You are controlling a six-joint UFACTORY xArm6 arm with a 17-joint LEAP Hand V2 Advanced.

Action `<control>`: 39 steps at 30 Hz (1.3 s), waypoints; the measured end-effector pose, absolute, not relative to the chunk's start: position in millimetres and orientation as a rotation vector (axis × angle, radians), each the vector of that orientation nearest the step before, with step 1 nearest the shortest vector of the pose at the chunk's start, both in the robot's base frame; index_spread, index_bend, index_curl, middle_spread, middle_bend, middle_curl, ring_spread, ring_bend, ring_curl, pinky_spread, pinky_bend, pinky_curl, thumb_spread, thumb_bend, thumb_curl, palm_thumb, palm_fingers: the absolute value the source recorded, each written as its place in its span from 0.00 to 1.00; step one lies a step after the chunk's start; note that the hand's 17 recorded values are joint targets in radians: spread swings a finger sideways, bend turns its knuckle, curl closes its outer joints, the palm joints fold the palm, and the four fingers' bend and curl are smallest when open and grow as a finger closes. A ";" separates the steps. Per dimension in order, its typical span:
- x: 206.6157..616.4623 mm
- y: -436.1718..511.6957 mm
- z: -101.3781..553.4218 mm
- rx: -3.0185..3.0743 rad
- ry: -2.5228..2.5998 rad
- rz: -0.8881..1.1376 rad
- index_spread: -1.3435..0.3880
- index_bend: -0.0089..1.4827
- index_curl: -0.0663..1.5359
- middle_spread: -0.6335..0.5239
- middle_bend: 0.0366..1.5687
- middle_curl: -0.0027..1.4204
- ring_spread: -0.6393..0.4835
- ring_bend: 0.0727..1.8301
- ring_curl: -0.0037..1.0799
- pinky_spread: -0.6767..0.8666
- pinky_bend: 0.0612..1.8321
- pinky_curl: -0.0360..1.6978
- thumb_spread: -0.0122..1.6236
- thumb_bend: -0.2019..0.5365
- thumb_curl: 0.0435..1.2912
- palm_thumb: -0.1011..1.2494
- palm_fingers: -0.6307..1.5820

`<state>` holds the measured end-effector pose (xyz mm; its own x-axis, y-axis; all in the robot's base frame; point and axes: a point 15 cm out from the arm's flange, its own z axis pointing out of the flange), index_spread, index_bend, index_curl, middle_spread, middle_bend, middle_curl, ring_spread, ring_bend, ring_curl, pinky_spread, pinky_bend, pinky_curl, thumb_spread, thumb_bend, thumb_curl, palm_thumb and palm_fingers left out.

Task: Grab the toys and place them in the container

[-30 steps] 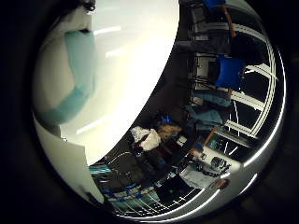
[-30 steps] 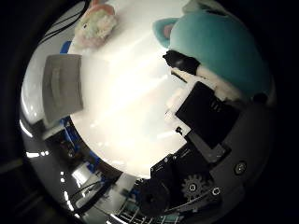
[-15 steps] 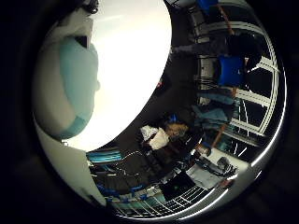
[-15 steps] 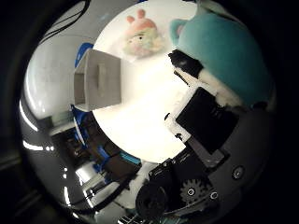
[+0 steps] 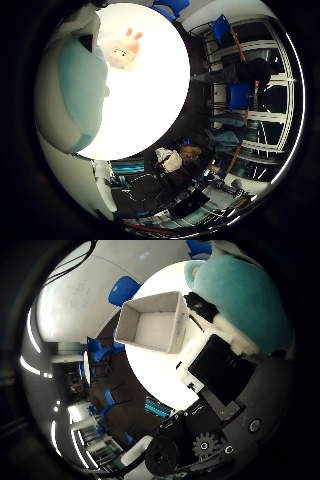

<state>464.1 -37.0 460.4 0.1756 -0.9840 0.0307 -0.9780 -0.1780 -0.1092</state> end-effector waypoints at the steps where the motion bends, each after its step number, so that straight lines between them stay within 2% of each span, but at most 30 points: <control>1: 464.6 -24.6 464.1 -2.357 1.958 -0.155 0.59 0.64 0.70 0.34 0.75 0.77 0.35 0.74 0.78 0.34 0.68 0.66 0.67 0.26 0.49 0.86 0.75; 8: 475.3 45.3 476.6 -2.338 1.876 -0.217 0.59 0.63 0.70 0.34 0.74 0.77 0.35 0.73 0.78 0.33 0.65 0.68 0.66 0.25 0.50 0.86 0.76; 16: 511.1 99.1 475.6 -2.258 1.810 -0.294 0.59 0.62 0.70 0.33 0.73 0.77 0.35 0.73 0.79 0.33 0.63 0.70 0.64 0.26 0.52 0.86 0.77; 24: 543.5 122.3 468.2 -2.199 1.770 -0.344 0.59 0.62 0.70 0.33 0.73 0.77 0.35 0.73 0.79 0.32 0.62 0.72 0.62 0.25 0.53 0.85 0.77; 39: 553.8 141.4 437.1 -2.242 1.769 -0.298 0.60 0.63 0.69 0.33 0.73 0.78 0.35 0.73 0.78 0.31 0.61 0.73 0.62 0.24 0.54 0.80 0.77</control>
<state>553.8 141.4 437.1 0.2336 -0.9723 -0.0052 -0.9169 -0.2185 -0.3341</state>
